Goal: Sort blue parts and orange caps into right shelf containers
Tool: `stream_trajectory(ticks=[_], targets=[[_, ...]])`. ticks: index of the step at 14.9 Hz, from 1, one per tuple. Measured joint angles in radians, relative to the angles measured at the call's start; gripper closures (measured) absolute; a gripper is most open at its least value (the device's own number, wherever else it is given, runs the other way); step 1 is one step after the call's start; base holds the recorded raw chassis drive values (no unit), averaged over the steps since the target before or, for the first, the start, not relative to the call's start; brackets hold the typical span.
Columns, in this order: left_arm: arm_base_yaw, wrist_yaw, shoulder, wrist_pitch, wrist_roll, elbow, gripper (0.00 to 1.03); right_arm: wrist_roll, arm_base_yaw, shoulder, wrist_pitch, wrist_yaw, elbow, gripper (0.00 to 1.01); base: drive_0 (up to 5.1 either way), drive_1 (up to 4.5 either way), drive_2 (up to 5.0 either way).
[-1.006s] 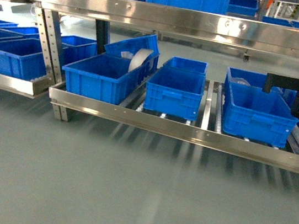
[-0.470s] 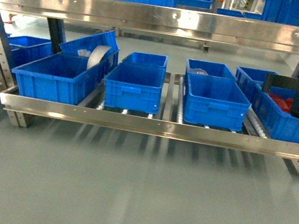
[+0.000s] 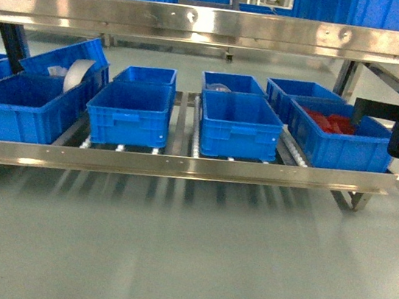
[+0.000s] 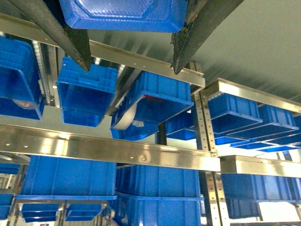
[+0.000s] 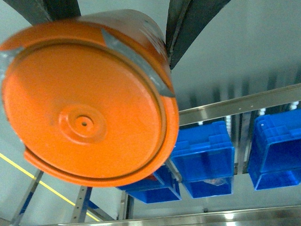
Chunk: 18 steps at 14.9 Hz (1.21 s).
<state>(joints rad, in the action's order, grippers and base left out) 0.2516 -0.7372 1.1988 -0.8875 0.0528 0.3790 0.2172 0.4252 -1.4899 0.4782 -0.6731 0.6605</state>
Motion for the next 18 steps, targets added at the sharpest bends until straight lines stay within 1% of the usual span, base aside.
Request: stream_trajectory(ticks=[6, 8, 18], targets=[[0.001, 0.000, 0.000, 0.000, 0.000, 0.000, 0.62, 0.000, 0.000, 0.000, 0.000, 0.000, 0.000, 0.60, -1.3, -1.34, -1.3], [0.004, 0.004, 0.000, -0.002, 0.000, 0.000, 0.62, 0.000, -0.003, 0.000, -0.001, -0.005, 0.000, 0.60, 0.0, 0.00, 0.0], [0.001, 0.001, 0.000, 0.000, 0.000, 0.000, 0.62, 0.000, 0.000, 0.000, 0.000, -0.003, 0.000, 0.60, 0.0, 0.00, 0.0]])
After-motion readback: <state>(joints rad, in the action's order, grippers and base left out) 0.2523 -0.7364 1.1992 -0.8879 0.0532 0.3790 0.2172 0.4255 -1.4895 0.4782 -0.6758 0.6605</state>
